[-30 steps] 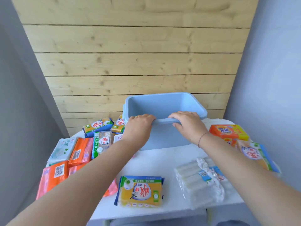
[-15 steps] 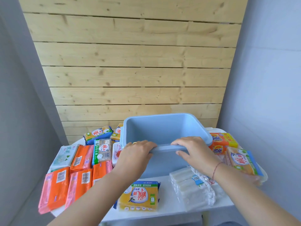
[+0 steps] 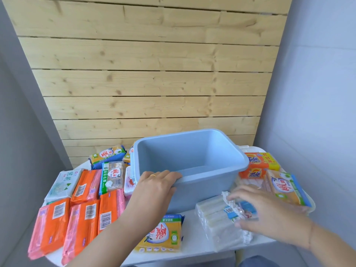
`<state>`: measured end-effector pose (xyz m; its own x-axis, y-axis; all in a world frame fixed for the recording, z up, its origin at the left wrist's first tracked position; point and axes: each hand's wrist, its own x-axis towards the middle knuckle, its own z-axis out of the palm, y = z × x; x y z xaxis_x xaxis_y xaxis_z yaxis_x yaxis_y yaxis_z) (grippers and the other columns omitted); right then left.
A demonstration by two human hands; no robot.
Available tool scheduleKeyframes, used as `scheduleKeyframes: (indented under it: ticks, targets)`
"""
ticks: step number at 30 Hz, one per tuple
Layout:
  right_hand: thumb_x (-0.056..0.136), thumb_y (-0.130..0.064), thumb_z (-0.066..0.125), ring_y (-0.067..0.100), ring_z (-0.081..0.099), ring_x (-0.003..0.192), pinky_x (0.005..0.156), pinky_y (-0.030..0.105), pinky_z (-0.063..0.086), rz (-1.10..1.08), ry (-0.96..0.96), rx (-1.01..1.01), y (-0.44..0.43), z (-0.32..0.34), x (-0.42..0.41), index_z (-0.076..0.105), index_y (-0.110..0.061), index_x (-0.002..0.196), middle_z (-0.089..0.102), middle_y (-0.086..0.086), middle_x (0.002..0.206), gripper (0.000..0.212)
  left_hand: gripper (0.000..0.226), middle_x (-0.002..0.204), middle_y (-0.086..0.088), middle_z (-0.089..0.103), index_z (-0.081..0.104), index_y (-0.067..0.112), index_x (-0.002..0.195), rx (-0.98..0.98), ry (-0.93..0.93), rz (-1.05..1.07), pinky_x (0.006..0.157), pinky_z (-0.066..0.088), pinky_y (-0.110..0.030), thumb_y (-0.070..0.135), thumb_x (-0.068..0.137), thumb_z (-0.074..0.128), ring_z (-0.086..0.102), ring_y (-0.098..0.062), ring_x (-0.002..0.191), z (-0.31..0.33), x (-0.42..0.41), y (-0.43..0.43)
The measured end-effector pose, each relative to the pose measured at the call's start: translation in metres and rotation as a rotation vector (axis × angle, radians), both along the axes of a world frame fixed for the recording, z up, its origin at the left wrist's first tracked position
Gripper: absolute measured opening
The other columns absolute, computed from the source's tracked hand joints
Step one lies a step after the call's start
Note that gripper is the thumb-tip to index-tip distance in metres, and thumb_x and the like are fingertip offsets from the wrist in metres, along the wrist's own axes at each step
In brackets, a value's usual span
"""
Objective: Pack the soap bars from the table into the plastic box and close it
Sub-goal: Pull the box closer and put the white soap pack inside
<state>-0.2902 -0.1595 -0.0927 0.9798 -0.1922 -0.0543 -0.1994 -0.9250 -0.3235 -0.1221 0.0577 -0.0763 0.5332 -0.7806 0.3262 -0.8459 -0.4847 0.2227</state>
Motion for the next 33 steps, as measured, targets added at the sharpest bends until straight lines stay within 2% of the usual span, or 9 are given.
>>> scheduleKeyframes:
  ticks: [4,8,15,18,22,29,31,32,33]
  targets:
    - [0.058,-0.07,0.059,0.008,0.021,0.136,0.114,0.03,0.025,0.024,0.227,-0.128,-0.015,-0.024,0.011,0.019,-0.044,0.143,0.017,-0.026,0.147,0.097,0.026,0.091,0.0,0.073,0.067,0.018,0.106,0.008,-0.016,-0.006,0.08,0.047,-0.034,0.008,0.082,0.06,0.067,-0.028,0.077,0.0,-0.001,-0.002]
    - [0.053,-0.066,0.067,0.016,0.028,0.133,0.107,0.03,0.031,0.008,0.225,-0.078,-0.021,-0.036,0.022,0.013,-0.041,0.143,0.02,-0.018,0.144,0.108,0.027,0.096,0.001,0.072,0.065,0.02,0.111,0.022,-0.022,-0.001,0.082,0.042,-0.032,0.011,0.086,0.057,0.066,-0.028,0.081,-0.001,0.001,-0.002]
    - [0.047,-0.068,0.072,0.021,0.019,0.138,0.11,0.036,0.015,0.077,0.359,-0.215,-0.025,-0.036,0.038,0.011,-0.031,0.148,0.023,-0.01,0.151,0.123,0.032,0.112,0.006,0.066,0.055,0.024,0.122,-0.017,-0.033,-0.015,0.085,0.031,-0.028,0.018,0.092,0.046,0.061,-0.022,0.098,-0.006,0.006,-0.007]
    - [0.043,-0.067,0.075,0.018,0.029,0.131,0.108,0.035,0.021,0.095,0.346,-0.224,-0.019,-0.031,0.042,0.025,-0.028,0.14,0.034,-0.007,0.14,0.115,0.029,0.11,0.004,0.067,0.058,0.021,0.119,-0.044,-0.028,-0.015,0.084,0.031,-0.029,0.02,0.091,0.049,0.062,-0.024,0.096,-0.006,0.004,-0.007]
    - [0.045,-0.063,0.075,0.016,0.041,0.113,0.085,0.024,0.027,0.068,0.224,-0.218,-0.002,-0.033,0.033,0.035,-0.024,0.124,0.04,-0.005,0.122,0.096,0.029,0.115,0.008,0.065,0.055,0.024,0.12,-0.055,-0.017,-0.007,0.087,0.03,-0.028,0.029,0.095,0.041,0.06,-0.019,0.101,-0.005,0.004,-0.01]
    - [0.043,-0.067,0.068,0.01,0.047,0.105,0.087,0.023,0.032,0.039,-0.12,-0.224,0.03,-0.005,-0.009,0.046,-0.025,0.119,0.044,-0.016,0.11,0.089,0.03,0.113,0.007,0.065,0.055,0.025,0.12,-0.058,-0.007,-0.008,0.087,0.03,-0.028,0.029,0.096,0.038,0.059,-0.019,0.101,-0.005,0.004,-0.008]
    - [0.059,-0.052,0.073,0.018,0.051,0.112,0.088,0.031,0.04,-0.005,-0.163,-0.054,0.034,0.021,-0.011,0.054,-0.019,0.1,0.049,-0.009,0.096,0.056,0.028,0.109,0.006,0.067,0.057,0.023,0.118,-0.067,0.003,-0.029,0.086,0.032,-0.03,0.027,0.096,0.041,0.06,-0.021,0.098,-0.005,0.004,-0.008]
    - [0.069,-0.04,0.073,0.023,0.051,0.119,0.092,0.035,0.041,0.014,-0.13,-0.151,0.028,0.032,-0.01,0.055,-0.016,0.09,0.049,-0.005,0.09,0.037,0.025,0.104,0.004,0.068,0.06,0.02,0.113,-0.081,0.001,-0.05,0.084,0.034,-0.032,0.024,0.094,0.044,0.062,-0.023,0.094,-0.004,0.002,-0.008]
    - [0.071,-0.038,0.073,0.022,0.051,0.12,0.092,0.034,0.043,-0.002,-0.131,-0.095,0.028,0.05,-0.014,0.055,-0.016,0.094,0.05,-0.003,0.091,0.037,0.02,0.093,0.0,0.069,0.064,0.017,0.101,-0.1,-0.019,-0.092,0.077,0.035,-0.033,0.019,0.092,0.046,0.064,-0.026,0.084,-0.002,0.0,-0.01]
